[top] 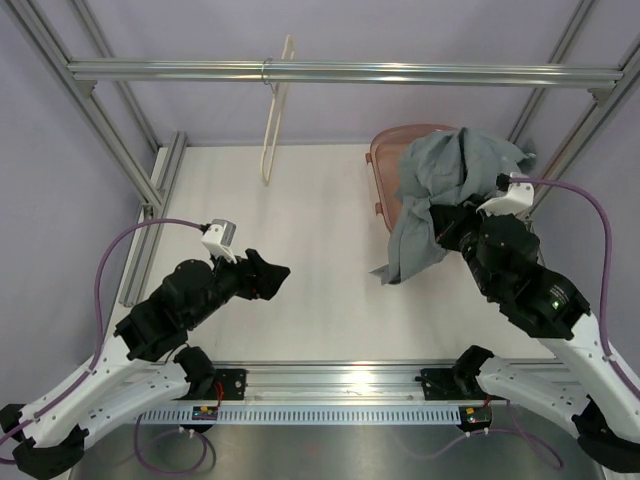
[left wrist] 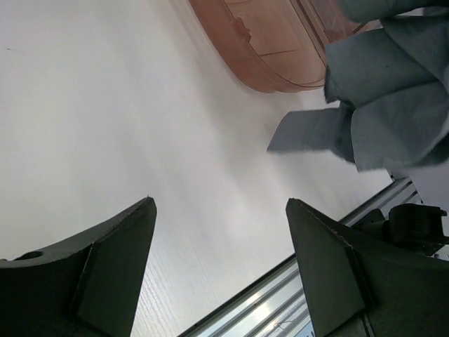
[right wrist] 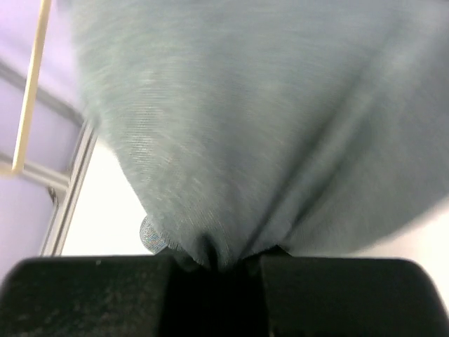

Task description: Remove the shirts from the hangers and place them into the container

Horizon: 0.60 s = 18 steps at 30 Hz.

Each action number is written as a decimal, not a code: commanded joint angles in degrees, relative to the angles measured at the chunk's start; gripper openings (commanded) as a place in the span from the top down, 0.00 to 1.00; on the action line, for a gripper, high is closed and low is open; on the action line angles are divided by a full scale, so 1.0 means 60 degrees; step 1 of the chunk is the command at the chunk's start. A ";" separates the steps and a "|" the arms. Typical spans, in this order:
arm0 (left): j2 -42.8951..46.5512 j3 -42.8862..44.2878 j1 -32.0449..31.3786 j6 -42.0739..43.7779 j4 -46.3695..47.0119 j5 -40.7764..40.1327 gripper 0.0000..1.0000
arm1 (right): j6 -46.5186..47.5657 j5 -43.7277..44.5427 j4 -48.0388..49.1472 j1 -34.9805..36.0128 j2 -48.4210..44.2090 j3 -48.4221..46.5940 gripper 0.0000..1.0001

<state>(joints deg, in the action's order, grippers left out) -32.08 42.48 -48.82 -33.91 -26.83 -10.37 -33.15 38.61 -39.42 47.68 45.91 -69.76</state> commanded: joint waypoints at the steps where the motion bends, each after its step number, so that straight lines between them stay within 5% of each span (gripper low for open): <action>1: -0.0103 -0.0034 -0.0052 0.0027 0.0575 0.0322 0.21 | 0.1044 -0.2586 0.2218 -0.1467 0.0767 0.0303 1.00; 6: -0.0089 0.0025 -0.0067 0.0012 0.0487 0.0308 0.21 | 0.0020 -0.6121 0.3783 -0.4599 0.2305 0.0711 1.00; 10: 0.0014 0.0083 -0.0052 0.0114 0.0239 0.0191 0.21 | -0.0890 -0.8625 0.5452 -0.5704 0.2938 0.1473 1.00; 18: 0.0058 0.0039 -0.0081 0.0100 0.0223 0.0234 0.21 | -0.5876 -1.2555 1.3842 -0.8560 0.5158 0.4564 1.00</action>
<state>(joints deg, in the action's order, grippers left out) -31.92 42.48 -48.95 -33.89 -27.31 -9.80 -52.45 -23.55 14.50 1.23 71.29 -44.80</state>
